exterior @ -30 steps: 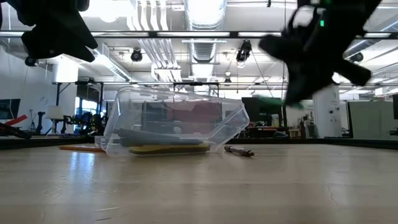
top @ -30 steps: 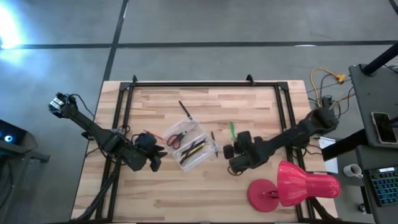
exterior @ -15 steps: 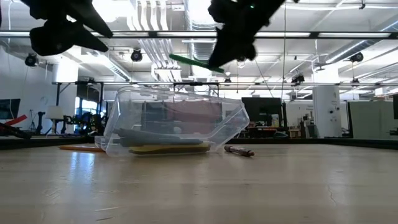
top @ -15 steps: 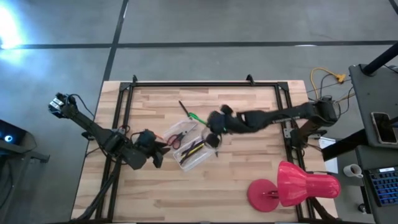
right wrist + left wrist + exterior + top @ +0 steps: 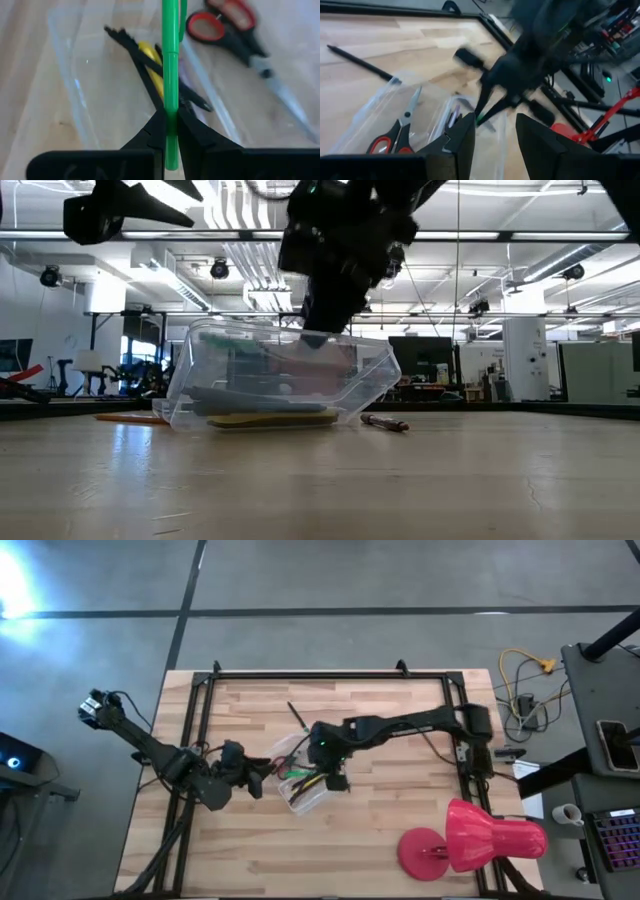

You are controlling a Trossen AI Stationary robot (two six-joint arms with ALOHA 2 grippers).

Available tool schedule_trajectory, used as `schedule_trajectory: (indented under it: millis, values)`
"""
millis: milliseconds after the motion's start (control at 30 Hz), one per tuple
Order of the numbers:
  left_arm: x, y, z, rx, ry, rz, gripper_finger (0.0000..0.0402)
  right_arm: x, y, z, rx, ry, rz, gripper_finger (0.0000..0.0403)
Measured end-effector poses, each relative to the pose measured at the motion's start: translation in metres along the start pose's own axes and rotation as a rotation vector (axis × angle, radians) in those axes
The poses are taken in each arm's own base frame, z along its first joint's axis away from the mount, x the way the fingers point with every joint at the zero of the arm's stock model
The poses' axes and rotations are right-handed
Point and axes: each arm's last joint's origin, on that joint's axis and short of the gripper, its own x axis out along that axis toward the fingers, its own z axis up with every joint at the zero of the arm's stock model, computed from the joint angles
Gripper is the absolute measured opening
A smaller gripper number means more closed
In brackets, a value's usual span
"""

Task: Pick & place school supplies into a supply box
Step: Put the green pen into the stationery box, then put the brown pen into the stationery box

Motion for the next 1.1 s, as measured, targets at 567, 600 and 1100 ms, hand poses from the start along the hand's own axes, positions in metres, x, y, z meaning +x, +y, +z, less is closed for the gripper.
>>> schedule_trajectory:
  millis: [567, 600, 1100]
  values:
    - [-0.001, -0.001, 0.001, 0.032, -0.008, 0.000, 0.0127, 0.024, 0.015, -0.005, -0.032, 0.191, 0.065, 0.0079]
    - [-0.001, -0.001, 0.001, 0.033, -0.008, 0.000, 0.0127, 0.024, 0.015, -0.005, -0.024, 0.193, 0.054, 0.0087]
    - [-0.001, 0.000, 0.001, 0.048, -0.004, 0.010, 0.0127, -0.032, 0.016, 0.014, 0.180, 0.046, -0.311, 0.0143]
